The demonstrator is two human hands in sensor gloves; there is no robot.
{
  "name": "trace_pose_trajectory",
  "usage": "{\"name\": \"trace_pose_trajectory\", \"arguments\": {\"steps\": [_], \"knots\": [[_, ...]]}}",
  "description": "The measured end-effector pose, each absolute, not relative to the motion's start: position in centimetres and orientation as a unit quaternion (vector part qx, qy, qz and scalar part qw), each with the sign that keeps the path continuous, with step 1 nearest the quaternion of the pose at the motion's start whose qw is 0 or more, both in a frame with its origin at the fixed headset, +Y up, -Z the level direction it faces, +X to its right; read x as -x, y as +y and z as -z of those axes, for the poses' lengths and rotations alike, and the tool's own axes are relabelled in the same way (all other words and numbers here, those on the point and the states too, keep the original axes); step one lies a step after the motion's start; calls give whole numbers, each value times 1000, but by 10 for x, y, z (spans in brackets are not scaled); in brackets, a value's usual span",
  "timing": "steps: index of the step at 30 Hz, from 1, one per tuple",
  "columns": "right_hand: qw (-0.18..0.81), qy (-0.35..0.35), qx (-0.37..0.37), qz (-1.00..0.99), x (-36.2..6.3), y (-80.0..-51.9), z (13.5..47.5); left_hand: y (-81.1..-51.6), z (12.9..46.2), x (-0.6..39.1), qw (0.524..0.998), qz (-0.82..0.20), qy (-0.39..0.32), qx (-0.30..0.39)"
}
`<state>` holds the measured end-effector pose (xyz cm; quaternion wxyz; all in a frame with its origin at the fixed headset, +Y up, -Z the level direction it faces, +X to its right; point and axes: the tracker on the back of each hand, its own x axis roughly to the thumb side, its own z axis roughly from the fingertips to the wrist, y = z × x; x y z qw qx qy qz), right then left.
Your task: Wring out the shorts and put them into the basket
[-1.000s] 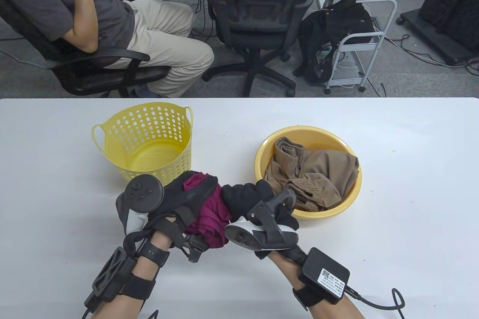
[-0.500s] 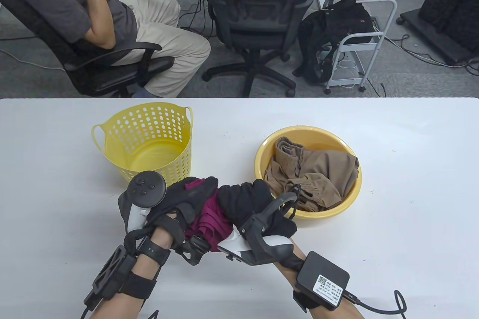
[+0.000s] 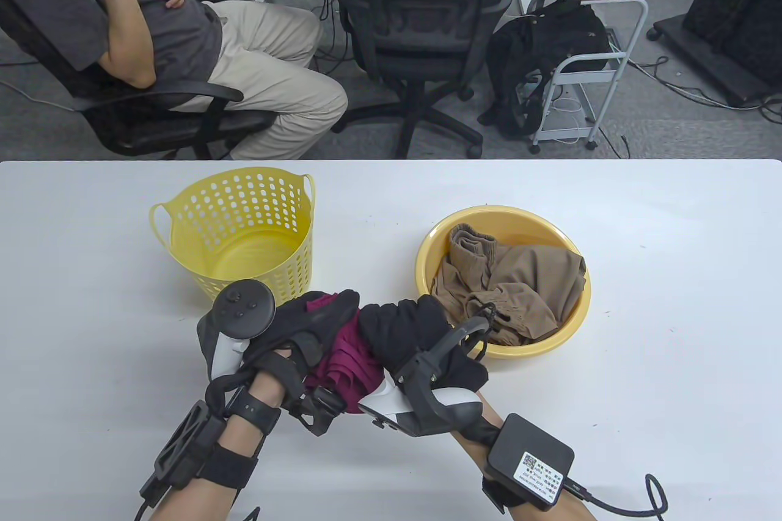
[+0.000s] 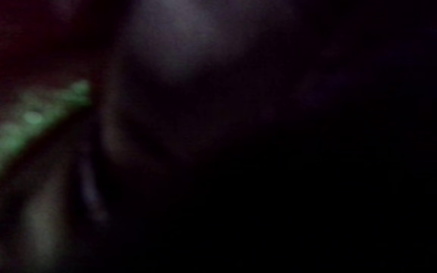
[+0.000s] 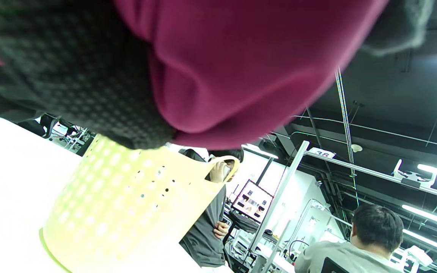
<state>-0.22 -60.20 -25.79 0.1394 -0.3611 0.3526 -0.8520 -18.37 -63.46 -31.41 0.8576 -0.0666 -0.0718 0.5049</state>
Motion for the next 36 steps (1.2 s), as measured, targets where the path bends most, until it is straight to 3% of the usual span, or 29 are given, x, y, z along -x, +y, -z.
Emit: {"name": "trace_pose_trajectory", "arguments": {"steps": [18, 36], "knots": [[98, 329, 345, 874, -4, -602, 264, -632, 313, 182, 869, -487, -86, 36], [-132, 165, 286, 935, -25, -600, 289, -616, 305, 178, 880, -450, -145, -45]]}}
